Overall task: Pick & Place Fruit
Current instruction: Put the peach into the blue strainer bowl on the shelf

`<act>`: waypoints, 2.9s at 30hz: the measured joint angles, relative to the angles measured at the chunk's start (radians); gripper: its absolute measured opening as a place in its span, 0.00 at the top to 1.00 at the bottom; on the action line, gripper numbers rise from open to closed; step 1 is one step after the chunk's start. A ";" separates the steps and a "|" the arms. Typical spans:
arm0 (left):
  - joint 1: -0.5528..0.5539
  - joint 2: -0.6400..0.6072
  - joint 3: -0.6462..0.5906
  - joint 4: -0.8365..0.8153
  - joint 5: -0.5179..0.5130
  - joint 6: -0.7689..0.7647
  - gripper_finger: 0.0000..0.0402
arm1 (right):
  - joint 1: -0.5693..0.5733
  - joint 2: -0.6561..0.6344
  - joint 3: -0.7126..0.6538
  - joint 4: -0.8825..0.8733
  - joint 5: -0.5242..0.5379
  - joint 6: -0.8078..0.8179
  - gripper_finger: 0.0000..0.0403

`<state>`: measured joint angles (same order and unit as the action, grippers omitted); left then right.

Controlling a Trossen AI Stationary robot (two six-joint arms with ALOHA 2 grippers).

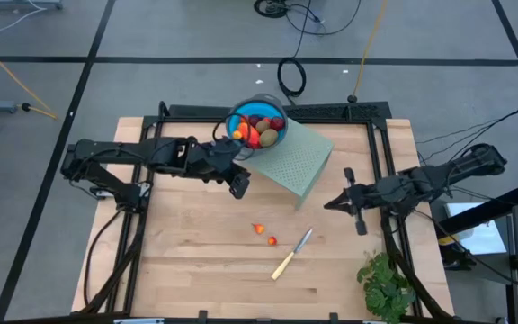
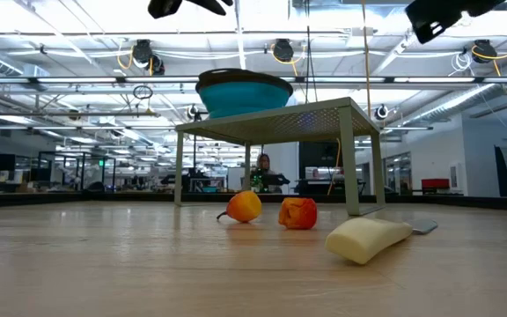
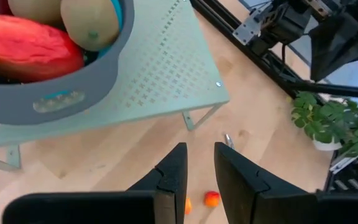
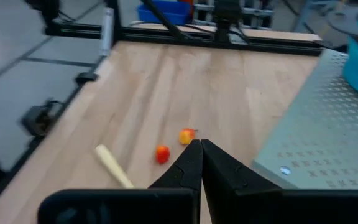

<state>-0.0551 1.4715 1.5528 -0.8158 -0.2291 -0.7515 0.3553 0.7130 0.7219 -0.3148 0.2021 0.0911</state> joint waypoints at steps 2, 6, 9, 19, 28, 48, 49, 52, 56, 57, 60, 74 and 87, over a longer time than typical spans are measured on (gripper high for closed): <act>-0.006 0.000 0.000 0.001 0.000 -0.025 0.80 | 0.000 -0.031 0.000 -0.014 -0.043 0.000 1.00; -0.027 0.000 0.000 0.001 0.000 -0.063 0.80 | 0.000 -0.085 -0.009 -0.012 -0.080 0.001 1.00; -0.044 0.000 0.000 0.001 -0.001 -0.083 0.80 | 0.000 -0.134 -0.052 -0.009 -0.107 0.001 1.00; -0.106 0.049 -0.001 0.013 -0.087 -0.339 0.80 | 0.000 -0.377 -0.236 0.086 -0.210 0.030 1.00; -0.147 0.181 -0.001 0.127 -0.123 -0.610 0.80 | 0.000 -0.579 -0.301 0.087 -0.336 -0.003 1.00; -0.193 0.492 -0.001 0.180 -0.021 -1.149 0.80 | 0.000 -0.700 -0.323 0.047 -0.444 -0.028 1.00; -0.193 0.505 -0.001 0.175 -0.005 -1.170 0.80 | 0.000 -0.700 -0.323 0.047 -0.444 -0.028 1.00; -0.195 0.538 -0.001 0.168 0.039 -1.240 0.80 | 0.000 -0.700 -0.323 0.047 -0.446 -0.028 1.00; -0.208 0.554 -0.001 0.151 0.054 -1.287 0.79 | 0.000 -0.700 -0.323 0.047 -0.491 -0.028 1.00; -0.214 0.554 -0.001 0.141 0.054 -1.301 0.79 | 0.000 -0.700 -0.323 0.047 -0.500 -0.027 1.00; -0.229 0.554 -0.001 0.105 0.054 -1.341 0.77 | 0.000 -0.700 -0.323 0.047 -0.521 -0.026 1.00; -0.238 0.561 0.000 0.056 0.019 -1.406 0.43 | 0.000 -0.700 -0.323 0.047 -0.522 -0.028 1.00; -0.200 0.600 0.000 0.062 0.075 -1.537 0.29 | 0.000 -0.700 -0.322 0.040 -0.523 -0.028 1.00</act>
<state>-0.2554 2.0715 1.5524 -0.7536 -0.1542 -2.2884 0.3555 0.0128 0.4000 -0.2750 -0.3206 0.0628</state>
